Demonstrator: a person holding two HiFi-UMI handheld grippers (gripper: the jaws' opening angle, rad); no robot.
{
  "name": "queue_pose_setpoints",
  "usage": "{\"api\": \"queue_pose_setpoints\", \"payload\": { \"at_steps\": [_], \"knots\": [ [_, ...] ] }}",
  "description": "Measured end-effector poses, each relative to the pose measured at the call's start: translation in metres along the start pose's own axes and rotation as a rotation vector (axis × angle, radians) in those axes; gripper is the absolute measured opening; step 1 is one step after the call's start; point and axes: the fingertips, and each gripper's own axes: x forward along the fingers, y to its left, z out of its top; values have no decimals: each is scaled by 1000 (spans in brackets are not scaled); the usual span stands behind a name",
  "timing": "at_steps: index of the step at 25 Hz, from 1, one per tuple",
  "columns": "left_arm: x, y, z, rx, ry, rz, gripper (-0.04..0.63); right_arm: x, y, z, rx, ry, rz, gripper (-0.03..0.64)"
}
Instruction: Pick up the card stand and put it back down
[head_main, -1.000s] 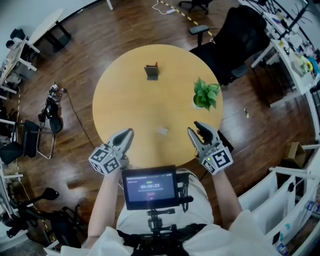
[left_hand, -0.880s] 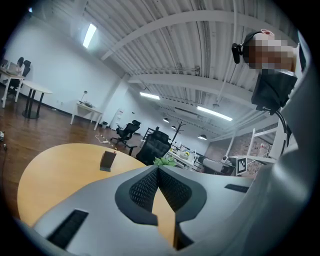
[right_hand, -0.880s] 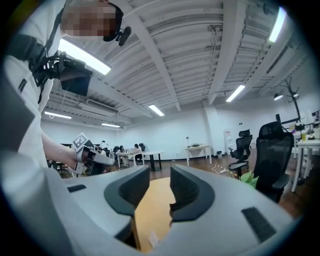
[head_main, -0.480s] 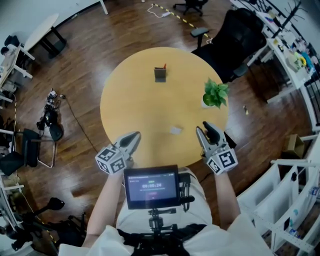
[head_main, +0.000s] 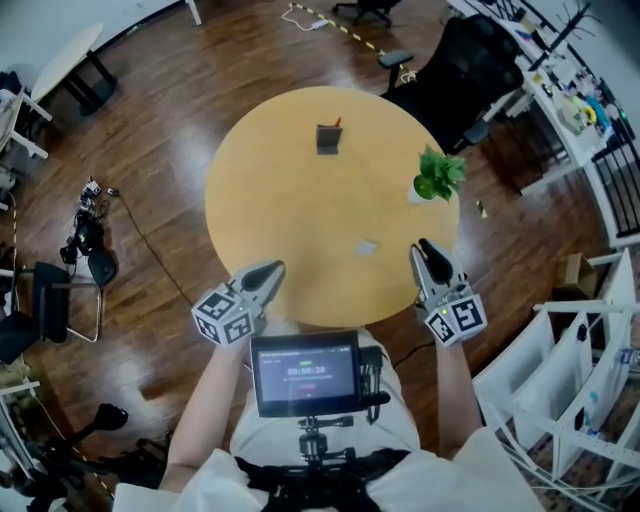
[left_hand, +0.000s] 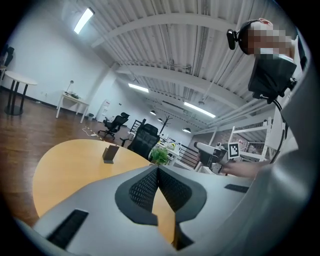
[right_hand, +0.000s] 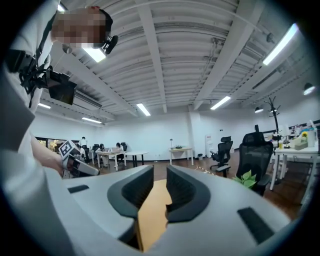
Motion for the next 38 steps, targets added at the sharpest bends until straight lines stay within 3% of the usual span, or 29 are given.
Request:
{"api": "queue_pose_setpoints", "payload": {
  "at_steps": [15,21,32,38],
  "knots": [
    [-54,0,-28,16,6,-34,-5,-18,61,-21,11,27,-41,87],
    [-53,-9,-46,52,48,2,-5,-24,68,-17,-21,19,-10,87],
    [-29,-74,-41,73,33,46,-5,-95,57,-8,-89,25,40,87],
    [-9,-128,-49,93,29,59,-5,-144,53,-17,-192,78,75,87]
  ]
}}
